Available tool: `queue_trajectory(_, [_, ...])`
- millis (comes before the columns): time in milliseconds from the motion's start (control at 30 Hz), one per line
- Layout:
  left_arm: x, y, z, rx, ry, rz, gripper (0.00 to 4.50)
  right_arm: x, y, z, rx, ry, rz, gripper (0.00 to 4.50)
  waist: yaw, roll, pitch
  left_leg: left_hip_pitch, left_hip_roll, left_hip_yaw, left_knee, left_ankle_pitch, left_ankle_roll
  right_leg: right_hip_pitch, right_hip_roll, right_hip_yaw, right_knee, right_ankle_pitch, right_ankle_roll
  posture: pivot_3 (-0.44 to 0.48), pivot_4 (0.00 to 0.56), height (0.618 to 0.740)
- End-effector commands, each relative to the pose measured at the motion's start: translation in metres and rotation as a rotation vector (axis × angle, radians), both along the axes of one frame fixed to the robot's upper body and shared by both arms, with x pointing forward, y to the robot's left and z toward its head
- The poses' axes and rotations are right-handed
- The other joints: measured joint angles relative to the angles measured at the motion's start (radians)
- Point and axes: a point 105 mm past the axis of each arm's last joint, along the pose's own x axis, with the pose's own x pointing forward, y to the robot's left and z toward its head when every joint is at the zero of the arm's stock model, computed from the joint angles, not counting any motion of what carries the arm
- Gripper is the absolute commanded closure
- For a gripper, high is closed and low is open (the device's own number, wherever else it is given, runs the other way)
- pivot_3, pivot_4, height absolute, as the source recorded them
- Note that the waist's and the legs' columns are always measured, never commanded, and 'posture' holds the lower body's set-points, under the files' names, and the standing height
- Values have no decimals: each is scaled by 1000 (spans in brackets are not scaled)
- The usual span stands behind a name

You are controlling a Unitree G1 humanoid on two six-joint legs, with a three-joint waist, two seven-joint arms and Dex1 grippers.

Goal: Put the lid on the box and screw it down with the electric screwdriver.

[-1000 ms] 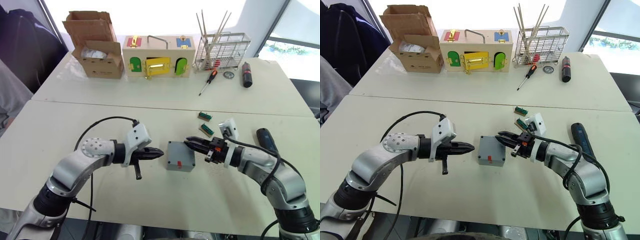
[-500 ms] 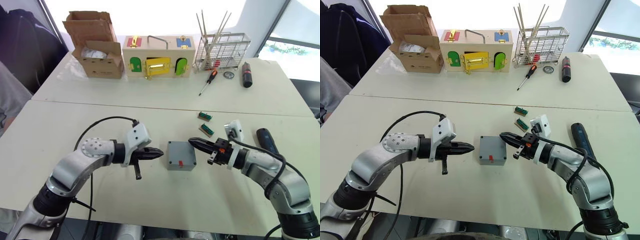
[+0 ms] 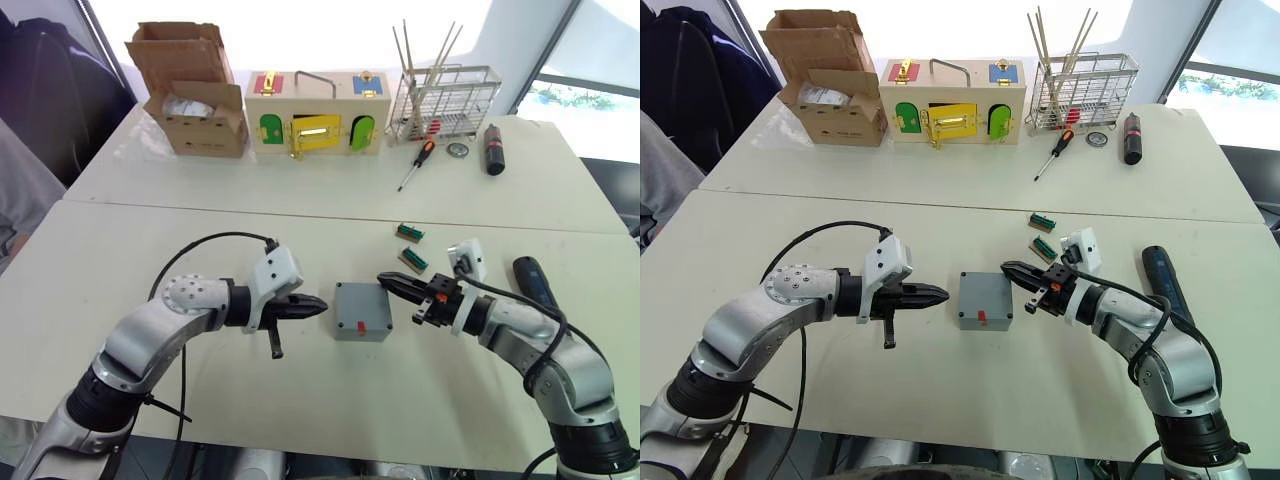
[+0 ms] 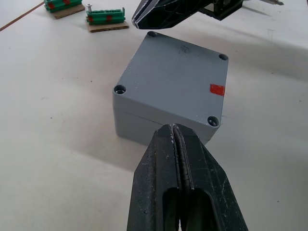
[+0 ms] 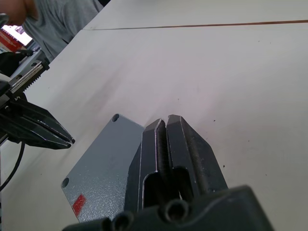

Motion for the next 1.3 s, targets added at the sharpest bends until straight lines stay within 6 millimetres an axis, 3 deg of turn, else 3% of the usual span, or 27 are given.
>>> queue_trajectory(33, [-2,-2,9,-1,-46,-22,4500,-1,1,7,9,-35,10,4441,0,0,0,0,0,0,0,0,0,0,0,0,0,0,0,0,150,740])
queue_trajectory(133, [-2,-2,9,-1,-46,-22,4500,-3,1,7,8,-30,13,3590,0,0,0,0,0,0,0,0,0,0,0,0,0,0,0,0,150,740])
queue_trajectory(267, [0,-1,11,-7,-59,-14,4500,-1,-2,15,27,-54,-9,1595,0,0,0,0,0,0,0,0,0,0,0,0,0,0,0,0,150,740])
queue_trajectory(300, [6,-1,18,-35,-69,6,4500,4,-8,29,66,-80,-32,1090,0,0,0,0,0,0,0,0,0,0,0,0,0,0,0,0,150,740])
queue_trajectory(333, [10,0,24,-56,-76,20,4500,6,-12,39,95,-97,-45,1090,1,1,0,0,0,0,0,0,0,0,0,0,0,0,0,0,150,740])
queue_trajectory(433, [9,-11,53,-164,-87,-19,4500,27,-62,95,92,-178,-177,1090,2,3,3,-1,0,0,2,0,0,0,0,0,1,0,0,0,150,740])
queue_trajectory(500, [2,-21,64,-185,-96,-77,4500,30,-93,113,18,-126,-228,1090,9,3,3,-1,-3,0,3,0,1,0,-2,0,1,0,0,0,150,740])
queue_trajectory(667, [-20,-38,66,-144,-123,-215,4500,24,-164,103,-336,139,-363,1090,14,3,3,-2,-2,-1,-4,0,0,0,-1,0,-4,0,0,0,150,740])
queue_trajectory(733, [-25,-42,63,-116,-141,-245,4500,23,-183,100,-422,239,-413,435,6,4,4,-5,-2,0,-3,0,0,-2,-1,1,-5,0,0,0,150,740])
queue_trajectory(800, [-27,-44,60,-90,-159,-255,4500,20,-189,97,-466,312,-401,50,-3,7,5,-10,-3,1,2,1,-1,-6,-1,2,-4,0,0,0,150,740])
queue_trajectory(967, [-37,-40,54,-24,-180,-271,4500,9,-216,77,-664,533,-403,50,-6,7,5,-9,-3,0,3,2,4,-8,-1,2,2,0,0,0,150,740])
queue_trajectory(1167, [-49,-37,50,2,-170,-245,4500,-5,-227,60,-660,765,-338,50,3,8,6,-15,-3,1,2,6,-3,-15,-1,2,2,0,0,0,150,740])
queue_trajectory(1300, [-49,-39,48,-14,-161,-217,4500,-7,-237,47,-644,838,-398,50,3,8,6,-15,-3,0,4,6,-3,-14,-1,2,3,0,0,0,150,740])
